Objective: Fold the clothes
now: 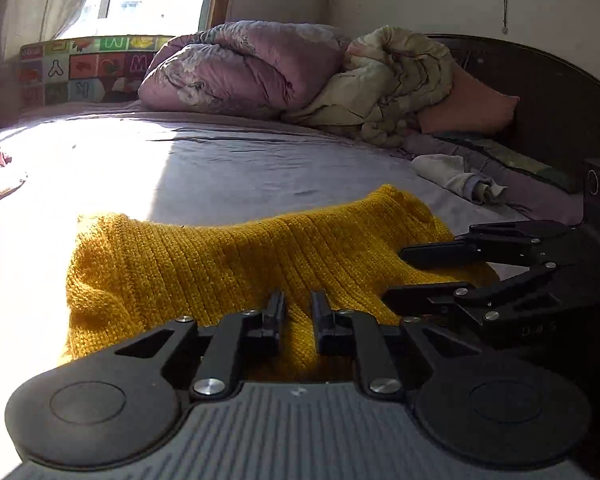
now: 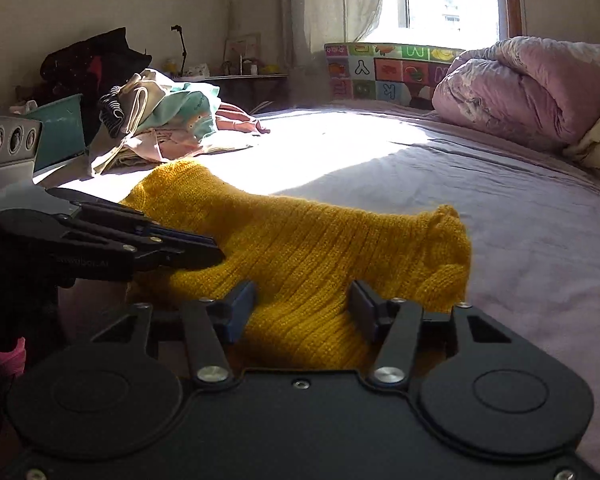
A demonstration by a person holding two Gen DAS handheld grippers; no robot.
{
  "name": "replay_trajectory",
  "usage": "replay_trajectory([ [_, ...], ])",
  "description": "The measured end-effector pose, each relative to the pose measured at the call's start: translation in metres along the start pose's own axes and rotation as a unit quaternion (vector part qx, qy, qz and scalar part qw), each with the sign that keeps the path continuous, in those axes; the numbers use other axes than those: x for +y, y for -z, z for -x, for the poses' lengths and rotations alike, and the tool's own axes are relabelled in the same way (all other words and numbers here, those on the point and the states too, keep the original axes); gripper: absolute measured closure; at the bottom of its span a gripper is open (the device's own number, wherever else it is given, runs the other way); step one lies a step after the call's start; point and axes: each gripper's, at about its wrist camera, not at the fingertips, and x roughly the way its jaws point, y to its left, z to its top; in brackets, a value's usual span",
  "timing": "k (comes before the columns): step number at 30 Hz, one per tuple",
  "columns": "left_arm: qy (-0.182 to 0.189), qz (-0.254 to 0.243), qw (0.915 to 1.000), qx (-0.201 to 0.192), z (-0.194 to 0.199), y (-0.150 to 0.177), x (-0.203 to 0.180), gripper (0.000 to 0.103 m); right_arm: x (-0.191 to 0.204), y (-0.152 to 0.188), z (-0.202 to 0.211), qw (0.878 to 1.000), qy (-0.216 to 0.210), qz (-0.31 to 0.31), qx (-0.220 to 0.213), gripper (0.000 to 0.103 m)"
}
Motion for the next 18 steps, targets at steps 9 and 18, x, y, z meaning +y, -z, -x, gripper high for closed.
replay_trajectory([
  [9, -0.061, 0.012, 0.9977, 0.029, -0.04, 0.011, 0.055, 0.029, -0.036, 0.02, -0.017, 0.995, 0.029, -0.098, 0.0, 0.031],
  [18, -0.032, 0.19, 0.9806, -0.035, 0.028, 0.005, 0.085, 0.029, -0.05, 0.002, 0.039, 0.988, 0.034, -0.14, -0.058, 0.024],
])
